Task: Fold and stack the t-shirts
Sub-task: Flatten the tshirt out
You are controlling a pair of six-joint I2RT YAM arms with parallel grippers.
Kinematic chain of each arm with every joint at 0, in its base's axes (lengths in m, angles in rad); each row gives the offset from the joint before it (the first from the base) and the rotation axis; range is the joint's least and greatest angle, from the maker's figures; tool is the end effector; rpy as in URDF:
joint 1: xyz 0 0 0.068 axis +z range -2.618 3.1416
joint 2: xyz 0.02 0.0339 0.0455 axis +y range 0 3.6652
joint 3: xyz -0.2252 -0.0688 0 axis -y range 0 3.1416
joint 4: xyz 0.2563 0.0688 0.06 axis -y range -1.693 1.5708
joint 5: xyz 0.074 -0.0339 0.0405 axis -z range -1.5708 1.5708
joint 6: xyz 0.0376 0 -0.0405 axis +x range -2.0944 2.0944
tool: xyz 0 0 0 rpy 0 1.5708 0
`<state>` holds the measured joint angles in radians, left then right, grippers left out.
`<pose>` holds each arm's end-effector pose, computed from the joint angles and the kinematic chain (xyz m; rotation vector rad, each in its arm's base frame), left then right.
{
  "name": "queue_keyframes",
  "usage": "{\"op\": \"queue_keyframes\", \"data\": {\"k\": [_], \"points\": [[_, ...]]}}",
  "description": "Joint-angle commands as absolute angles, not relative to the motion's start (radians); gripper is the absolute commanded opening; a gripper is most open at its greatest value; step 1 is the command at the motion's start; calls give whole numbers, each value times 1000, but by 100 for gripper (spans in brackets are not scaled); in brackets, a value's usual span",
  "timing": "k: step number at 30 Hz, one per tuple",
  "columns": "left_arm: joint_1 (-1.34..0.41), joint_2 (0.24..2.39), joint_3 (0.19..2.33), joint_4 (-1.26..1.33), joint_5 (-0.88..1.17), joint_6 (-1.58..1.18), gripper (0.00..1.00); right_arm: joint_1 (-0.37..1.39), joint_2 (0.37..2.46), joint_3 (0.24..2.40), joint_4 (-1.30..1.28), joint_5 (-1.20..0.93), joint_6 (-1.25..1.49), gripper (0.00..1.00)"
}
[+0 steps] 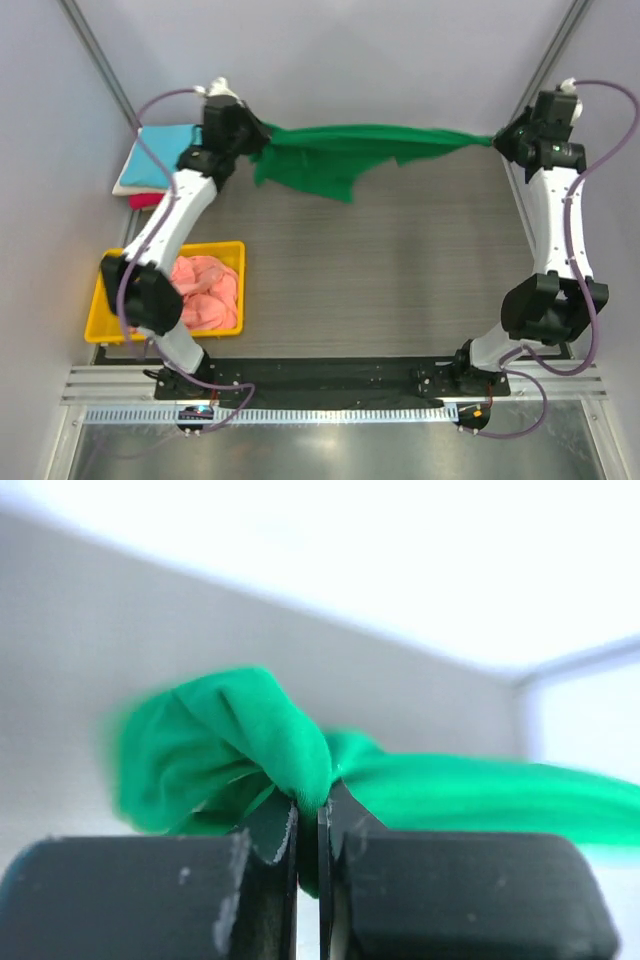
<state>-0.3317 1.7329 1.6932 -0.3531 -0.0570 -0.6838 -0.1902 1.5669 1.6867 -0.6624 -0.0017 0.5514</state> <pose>0.3958 -0.1341 0.3428 -0.3903 1.9751 -0.6037 0.3555 -0.0684 0.3713 0.7676 1.9772 0.2169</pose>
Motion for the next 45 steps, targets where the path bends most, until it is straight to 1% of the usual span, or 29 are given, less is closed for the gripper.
{"op": "queue_keyframes", "data": {"k": [1, 4, 6, 7, 9, 10, 12, 13, 15, 17, 18, 20, 21, 25, 27, 29, 30, 31, 33, 34, 37, 38, 39, 40, 41, 42, 43, 44, 45], "points": [[-310, 1548, 1585, -272, -38, -692, 0, -192, 1513, 1812, -723, -75, 543, 1], [-319, 1406, 1364, -246, -8, -725, 1, -192, 1445, 1673, -719, -80, 546, 1], [-337, 1315, 1229, -239, -6, -774, 6, -193, 1396, 1515, -704, -43, 542, 1], [-350, 1287, 1097, -224, 21, -788, 17, -193, 1388, 1462, -698, -26, 535, 1], [-405, 1214, 984, -218, 25, -833, 39, -195, 1378, 1360, -680, 32, 528, 1], [-429, 1192, 882, -213, 23, -845, 67, -193, 1382, 1265, -657, 32, 528, 1], [-492, 1148, 809, -225, 8, -885, 86, -195, 1397, 1157, -644, 58, 528, 1], [-502, 1102, 789, -266, -33, -896, 92, -196, 1413, 1128, -625, 61, 528, 1], [-506, 1068, 772, -304, -124, -885, 94, -196, 1423, 1063, -603, 55, 525, 1], [-503, 1055, 813, -350, -243, -862, 97, -196, 1422, 1031, -569, 29, 528, 1], [-502, 1069, 834, -363, -267, -836, 98, -196, 1422, 1020, -563, 17, 534, 19], [-497, 1133, 906, -376, -282, -819, 98, -193, 1411, 1020, -549, -28, 532, 35], [-492, 1159, 932, -376, -279, -813, 98, -192, 1404, 1026, -546, -32, 531, 49], [-440, 1297, 1017, -309, -243, -790, 96, -157, 1365, 1061, -546, 33, 505, 66], [-404, 1394, 1072, -263, -189, -776, 92, -121, 1365, 1081, -546, 51, 497, 66], [-402, 1475, 1130, -157, -122, -692, 92, -109, 1376, 1086, -546, 46, 500, 66], [-402, 1599, 1172, -135, -86, -664, 92, -104, 1382, 1078, -546, 48, 502, 66], [-402, 1662, 1310, -153, -31, -643, 92, -104, 1385, 1071, -546, 51, 505, 66], [-402, 1861, 1464, -201, 32, -592, 90, -104, 1390, 1049, -546, 75, 506, 66], [-403, 1926, 1594, -209, 78, -583, 90, -104, 1391, 1040, -543, 81, 505, 66], [-402, 2152, 1805, -221, 120, -569, 90, -103, 1384, 1016, -534, 37, 508, 66], [-403, 2210, 1977, -232, 156, -563, 90, -101, 1379, 1009, -532, 23, 514, 66], [-403, 2282, 2059, -256, 179, -549, 91, -100, 1368, 991, -526, -1, 518, 66], [-402, 2413, 2162, -265, 204, -548, 93, -95, 1359, 985, -522, -27, 520, 66], [-400, 2493, 2336, -270, 271, -549, 93, -81, 1341, 977, -522, -35, 522, 66], [-399, 2560, 2436, -276, 285, -561, 94, -71, 1330, 967, -522, -38, 523, 66], [-397, 2694, 2521, -279, 294, -578, 94, -52, 1321, 962, -522, -47, 523, 66], [-393, 2745, 2648, -267, 310, -598, 94, -42, 1301, 957, -522, -49, 525, 66], [-390, 2784, 2670, -199, 316, -621, 95, -31, 1293, 948, -525, -49, 526, 66]]}}
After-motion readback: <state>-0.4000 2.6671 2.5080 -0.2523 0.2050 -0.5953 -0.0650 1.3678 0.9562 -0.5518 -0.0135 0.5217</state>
